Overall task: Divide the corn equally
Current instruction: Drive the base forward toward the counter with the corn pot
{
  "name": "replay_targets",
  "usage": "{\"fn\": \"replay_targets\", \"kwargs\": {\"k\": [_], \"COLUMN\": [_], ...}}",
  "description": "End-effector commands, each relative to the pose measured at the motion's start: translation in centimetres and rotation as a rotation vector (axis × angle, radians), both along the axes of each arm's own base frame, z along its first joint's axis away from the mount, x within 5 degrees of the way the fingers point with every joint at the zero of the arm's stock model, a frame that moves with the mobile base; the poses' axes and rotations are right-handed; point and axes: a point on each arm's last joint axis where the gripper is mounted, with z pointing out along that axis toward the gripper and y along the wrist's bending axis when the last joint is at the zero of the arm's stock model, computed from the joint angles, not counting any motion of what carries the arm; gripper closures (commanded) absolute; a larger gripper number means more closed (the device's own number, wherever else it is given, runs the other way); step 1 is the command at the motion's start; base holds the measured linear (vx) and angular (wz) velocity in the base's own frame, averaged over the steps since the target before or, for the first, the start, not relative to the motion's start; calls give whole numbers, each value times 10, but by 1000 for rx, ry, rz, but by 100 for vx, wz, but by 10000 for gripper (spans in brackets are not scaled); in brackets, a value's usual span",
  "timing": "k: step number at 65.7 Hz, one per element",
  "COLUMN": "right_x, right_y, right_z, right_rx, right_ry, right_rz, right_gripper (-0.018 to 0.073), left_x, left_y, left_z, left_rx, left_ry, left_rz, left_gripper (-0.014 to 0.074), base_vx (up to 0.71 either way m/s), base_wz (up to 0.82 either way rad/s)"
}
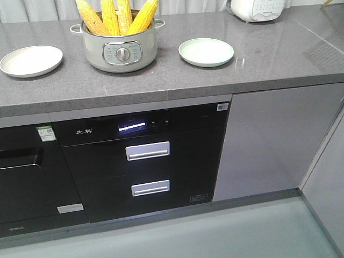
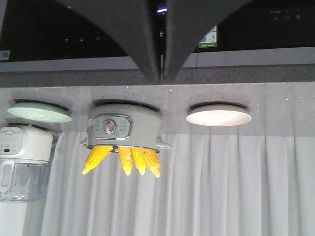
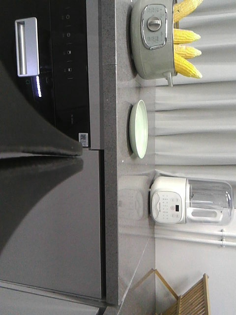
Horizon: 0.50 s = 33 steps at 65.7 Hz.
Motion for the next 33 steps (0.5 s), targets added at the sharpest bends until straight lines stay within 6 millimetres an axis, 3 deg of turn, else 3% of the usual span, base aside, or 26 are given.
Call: {"fn": "replay_targets", "kwargs": {"k": [1, 33], "right_x": [0, 0], "right_y": [0, 0], "right_z": [4, 4], "right_rx": [-12, -12], "right_ry": [-68, -68], "right_rz": [-2, -2], "right_gripper": [566, 566], "left_x": [-2, -2], "left_y": [0, 0], "left_z": [2, 2], "left_rx": [-9, -9], "left_ry": [-70, -70], "left_rz": [-4, -4], "left_gripper": [603, 603], "base_vx": [12, 11], "base_wz": [3, 4]}}
